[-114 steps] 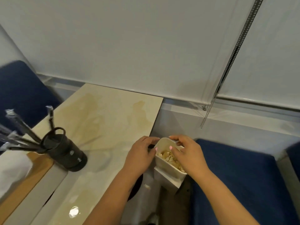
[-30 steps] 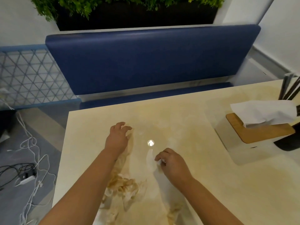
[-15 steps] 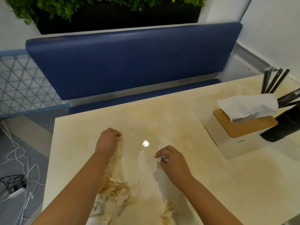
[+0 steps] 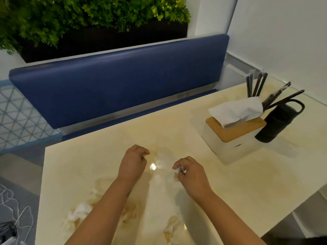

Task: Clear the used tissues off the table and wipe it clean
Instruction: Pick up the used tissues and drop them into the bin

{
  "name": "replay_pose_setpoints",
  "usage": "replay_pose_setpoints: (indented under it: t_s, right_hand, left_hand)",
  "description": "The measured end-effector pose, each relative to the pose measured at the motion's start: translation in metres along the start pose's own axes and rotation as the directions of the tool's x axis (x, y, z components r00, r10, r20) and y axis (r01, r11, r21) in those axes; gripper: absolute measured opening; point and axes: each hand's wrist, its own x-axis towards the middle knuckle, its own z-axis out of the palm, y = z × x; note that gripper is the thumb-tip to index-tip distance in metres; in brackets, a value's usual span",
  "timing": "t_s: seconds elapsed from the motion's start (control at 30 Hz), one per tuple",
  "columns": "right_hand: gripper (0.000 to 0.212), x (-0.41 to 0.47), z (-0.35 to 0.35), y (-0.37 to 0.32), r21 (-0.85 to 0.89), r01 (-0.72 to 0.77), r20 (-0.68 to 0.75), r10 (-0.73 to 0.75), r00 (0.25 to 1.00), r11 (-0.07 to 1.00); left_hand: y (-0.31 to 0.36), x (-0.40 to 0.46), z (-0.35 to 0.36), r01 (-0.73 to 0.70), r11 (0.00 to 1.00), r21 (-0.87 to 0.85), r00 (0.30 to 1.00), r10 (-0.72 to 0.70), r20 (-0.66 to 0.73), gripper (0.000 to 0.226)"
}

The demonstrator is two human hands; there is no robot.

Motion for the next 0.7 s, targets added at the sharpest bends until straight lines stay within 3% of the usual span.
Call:
replay_pose_setpoints:
  t_s: [0.3, 0.7]
  right_hand:
    - [0.033, -0.017, -0.068, 0.041, 0.051, -0.077, -0.145, 0.083, 0.986, 0.996]
    - [0.029, -0.029, -0.194, 0.124, 0.037, -0.178, -0.284, 0.181, 0.942, 0.983]
  left_hand:
    - [0.095, 0.004, 0.045, -0.207, 0.977, -0.046, 0.976, 0.21, 0.059, 0.03]
    - [0.233, 0.012, 0.147, -0.358, 0.921, -0.155, 0.906, 0.383, 0.18, 0.028]
